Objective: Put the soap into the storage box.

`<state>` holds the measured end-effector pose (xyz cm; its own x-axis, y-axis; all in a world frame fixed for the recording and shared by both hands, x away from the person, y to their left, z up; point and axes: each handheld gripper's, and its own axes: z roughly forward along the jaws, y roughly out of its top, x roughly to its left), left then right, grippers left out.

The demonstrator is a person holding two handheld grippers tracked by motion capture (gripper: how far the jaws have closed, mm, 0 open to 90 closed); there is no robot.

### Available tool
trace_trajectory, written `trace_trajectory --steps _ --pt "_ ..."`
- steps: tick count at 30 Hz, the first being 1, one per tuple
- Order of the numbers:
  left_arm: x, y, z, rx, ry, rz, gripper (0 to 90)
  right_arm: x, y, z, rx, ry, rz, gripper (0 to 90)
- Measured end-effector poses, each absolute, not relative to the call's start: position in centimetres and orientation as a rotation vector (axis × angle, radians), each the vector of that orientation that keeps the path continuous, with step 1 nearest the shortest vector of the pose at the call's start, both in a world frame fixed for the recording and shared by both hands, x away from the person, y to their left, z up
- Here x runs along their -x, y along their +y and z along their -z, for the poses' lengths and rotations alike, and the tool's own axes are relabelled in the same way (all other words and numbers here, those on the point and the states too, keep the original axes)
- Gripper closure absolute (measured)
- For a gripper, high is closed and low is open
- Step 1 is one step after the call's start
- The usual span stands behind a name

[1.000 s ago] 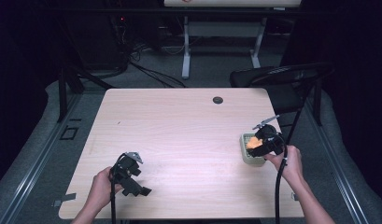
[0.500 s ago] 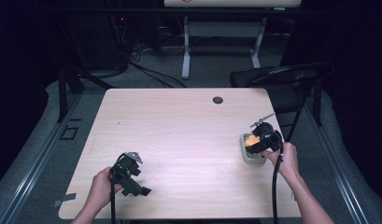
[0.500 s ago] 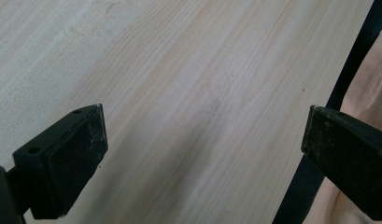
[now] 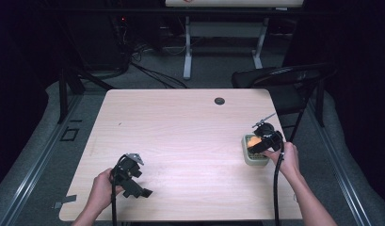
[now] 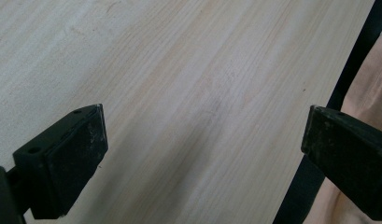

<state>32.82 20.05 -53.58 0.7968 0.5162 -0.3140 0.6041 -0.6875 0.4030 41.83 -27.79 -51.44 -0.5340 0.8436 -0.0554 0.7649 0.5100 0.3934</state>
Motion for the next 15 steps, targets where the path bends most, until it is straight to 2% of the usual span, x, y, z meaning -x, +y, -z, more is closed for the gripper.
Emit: trace_trajectory --steps 15 --pt "-32.85 20.06 53.56 -2.489 0.833 0.241 0.6 -42.36 -27.71 52.37 -1.355 2.515 -0.438 26.2"
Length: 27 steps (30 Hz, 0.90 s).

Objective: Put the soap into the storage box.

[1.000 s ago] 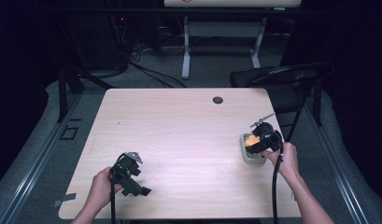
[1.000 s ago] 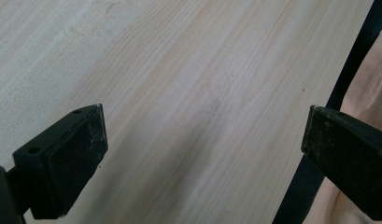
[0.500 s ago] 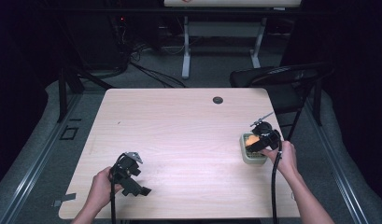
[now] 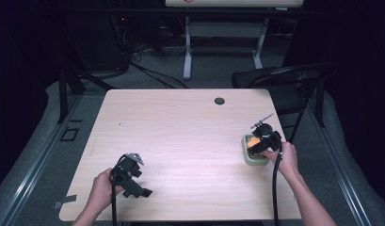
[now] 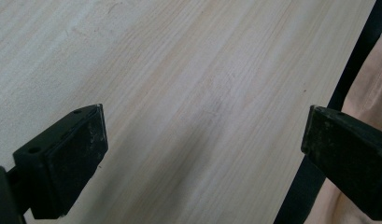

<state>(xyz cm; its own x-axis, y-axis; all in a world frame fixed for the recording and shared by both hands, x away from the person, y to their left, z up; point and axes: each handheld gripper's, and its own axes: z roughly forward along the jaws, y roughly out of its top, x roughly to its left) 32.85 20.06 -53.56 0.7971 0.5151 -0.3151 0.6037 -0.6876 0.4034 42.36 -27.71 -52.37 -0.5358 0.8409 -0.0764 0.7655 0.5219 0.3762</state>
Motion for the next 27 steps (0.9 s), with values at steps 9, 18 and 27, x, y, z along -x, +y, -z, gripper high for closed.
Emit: trace_trajectory --steps 9,18,27 --pt "-32.88 20.01 53.62 -2.492 0.833 0.245 0.7 -42.35 -27.73 52.85 -1.363 2.499 -0.455 26.1" --pt "-32.90 20.03 53.60 -2.492 0.835 0.240 0.6 -42.42 -27.93 52.74 -1.337 2.520 -0.414 26.0" --pt "-32.89 20.00 53.59 -2.492 0.835 0.241 0.7 -42.36 -28.25 52.76 -1.358 2.492 -0.460 24.4"
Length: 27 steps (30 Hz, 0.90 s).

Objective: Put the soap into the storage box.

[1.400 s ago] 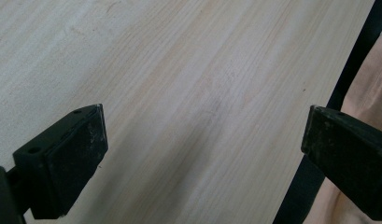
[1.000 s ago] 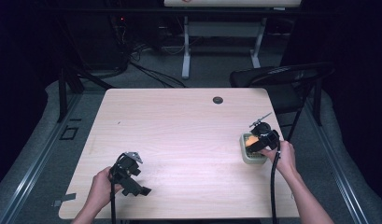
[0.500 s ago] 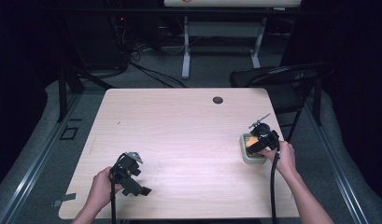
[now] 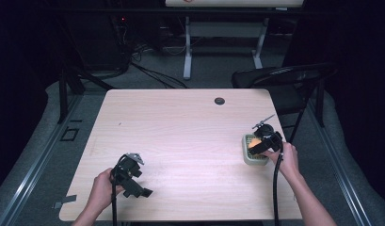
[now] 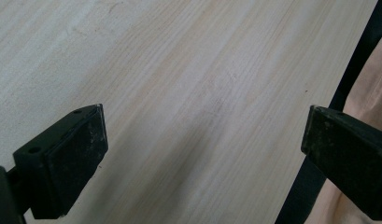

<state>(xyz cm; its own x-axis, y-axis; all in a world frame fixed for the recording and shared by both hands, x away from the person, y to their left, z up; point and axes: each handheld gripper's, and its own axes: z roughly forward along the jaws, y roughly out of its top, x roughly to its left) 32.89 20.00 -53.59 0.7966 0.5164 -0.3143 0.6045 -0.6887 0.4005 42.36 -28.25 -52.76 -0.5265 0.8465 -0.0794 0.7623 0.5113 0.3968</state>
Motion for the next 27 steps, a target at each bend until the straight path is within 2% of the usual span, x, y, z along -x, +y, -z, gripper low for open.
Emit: trace_trajectory --steps 6,21,27 --pt "-32.8 20.1 53.6 -2.489 0.837 0.241 0.7 -42.3 -28.7 52.1 -1.380 2.490 -0.486 17.2" --pt "-32.8 20.2 53.5 -2.485 0.841 0.241 0.7 -41.2 -28.8 50.1 -1.363 2.533 -0.595 13.2" --pt "-32.8 20.2 53.5 -2.485 0.843 0.241 0.7 -40.3 -28.3 49.4 -1.328 2.552 -0.604 7.5"
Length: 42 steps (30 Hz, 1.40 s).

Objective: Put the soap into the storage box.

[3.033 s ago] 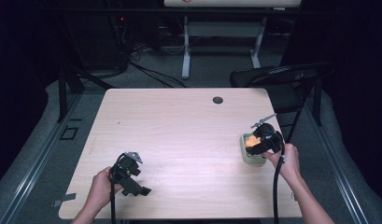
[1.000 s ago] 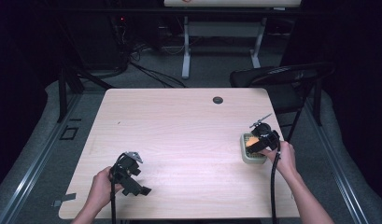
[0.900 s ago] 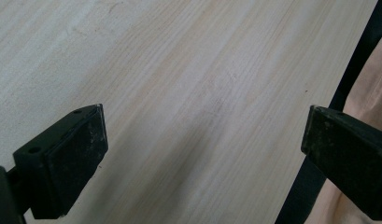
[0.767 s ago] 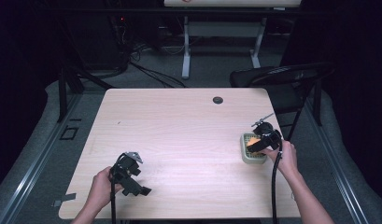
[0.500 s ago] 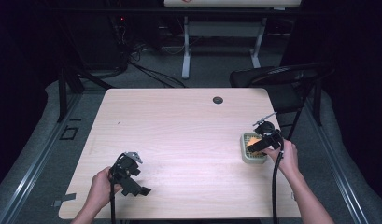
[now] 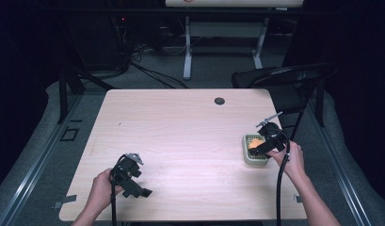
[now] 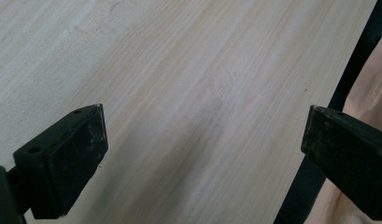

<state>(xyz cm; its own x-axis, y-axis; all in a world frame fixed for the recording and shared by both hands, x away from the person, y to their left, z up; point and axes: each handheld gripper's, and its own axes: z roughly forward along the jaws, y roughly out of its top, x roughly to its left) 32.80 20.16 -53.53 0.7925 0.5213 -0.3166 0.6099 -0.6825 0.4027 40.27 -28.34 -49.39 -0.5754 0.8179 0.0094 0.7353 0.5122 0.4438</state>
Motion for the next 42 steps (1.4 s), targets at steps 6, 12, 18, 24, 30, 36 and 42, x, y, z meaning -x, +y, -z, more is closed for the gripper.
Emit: trace_trajectory --steps 6,12,18,24,30,36,42 --pt "-32.8 20.2 53.5 -2.488 0.839 0.238 0.7 -39.4 -28.3 49.0 -1.297 2.566 -0.588 3.9" --pt "-32.8 20.2 53.5 -2.489 0.839 0.237 0.7 -38.2 -27.8 48.8 -1.259 2.580 -0.584 3.1" --pt "-32.9 20.2 53.5 -2.489 0.837 0.237 0.7 -36.8 -27.0 48.7 -1.226 2.597 -0.591 4.1" --pt "-32.9 20.2 53.5 -2.490 0.837 0.239 0.7 -35.3 -26.0 49.0 -1.163 2.639 -0.552 4.2" --pt "-32.8 20.2 53.5 -2.490 0.836 0.239 0.7 -33.6 -25.4 50.1 -1.150 2.695 -0.504 4.1" --pt "-32.7 20.1 53.4 -2.490 0.842 0.221 0.7 -32.2 -25.1 51.6 -1.122 2.757 -0.417 4.5" --pt "-32.8 20.2 53.4 -2.487 0.832 0.245 0.7 -31.8 -25.0 52.6 -1.123 2.799 -0.374 6.1"
